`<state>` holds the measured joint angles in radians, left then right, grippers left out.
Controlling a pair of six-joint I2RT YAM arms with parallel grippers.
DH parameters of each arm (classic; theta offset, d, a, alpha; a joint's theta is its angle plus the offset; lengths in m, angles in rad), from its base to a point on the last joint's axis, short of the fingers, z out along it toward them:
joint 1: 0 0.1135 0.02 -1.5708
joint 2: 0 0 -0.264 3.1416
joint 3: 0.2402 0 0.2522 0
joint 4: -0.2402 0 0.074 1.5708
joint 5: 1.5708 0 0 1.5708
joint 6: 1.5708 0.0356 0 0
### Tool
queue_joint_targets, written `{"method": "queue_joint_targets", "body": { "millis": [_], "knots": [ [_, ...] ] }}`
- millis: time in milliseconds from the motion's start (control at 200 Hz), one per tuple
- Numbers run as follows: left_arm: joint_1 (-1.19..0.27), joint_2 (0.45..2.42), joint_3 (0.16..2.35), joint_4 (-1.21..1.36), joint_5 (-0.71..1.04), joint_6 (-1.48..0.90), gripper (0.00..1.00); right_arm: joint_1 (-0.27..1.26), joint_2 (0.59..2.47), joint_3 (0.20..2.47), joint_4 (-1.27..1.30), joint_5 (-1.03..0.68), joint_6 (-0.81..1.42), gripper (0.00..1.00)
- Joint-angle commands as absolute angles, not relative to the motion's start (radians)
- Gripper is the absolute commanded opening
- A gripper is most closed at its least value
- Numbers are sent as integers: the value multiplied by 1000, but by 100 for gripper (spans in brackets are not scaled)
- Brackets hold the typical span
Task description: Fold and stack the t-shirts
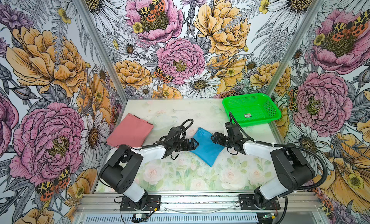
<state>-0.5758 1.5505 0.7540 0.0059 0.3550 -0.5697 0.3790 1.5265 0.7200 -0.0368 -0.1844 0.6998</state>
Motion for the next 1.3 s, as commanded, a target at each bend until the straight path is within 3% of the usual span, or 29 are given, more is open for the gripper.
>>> {"method": "queue_joint_targets", "body": {
  "millis": [0,365,600,996,1296],
  "knots": [
    [-543,1518,874,-105,334,-467,99,376,1415,767,-176,-150,645,92],
    [-519,1828,1205,-119,543,-440,94,408,1121,607,-257,-173,727,92],
    [-572,1992,1324,-88,590,-451,94,463,1080,542,-264,-175,734,92],
    [-539,2131,1402,-61,562,-482,94,585,1241,628,-245,-166,699,92],
    [-509,2045,1381,-202,462,-402,94,606,1302,638,-227,-99,770,92]
  ]
}}
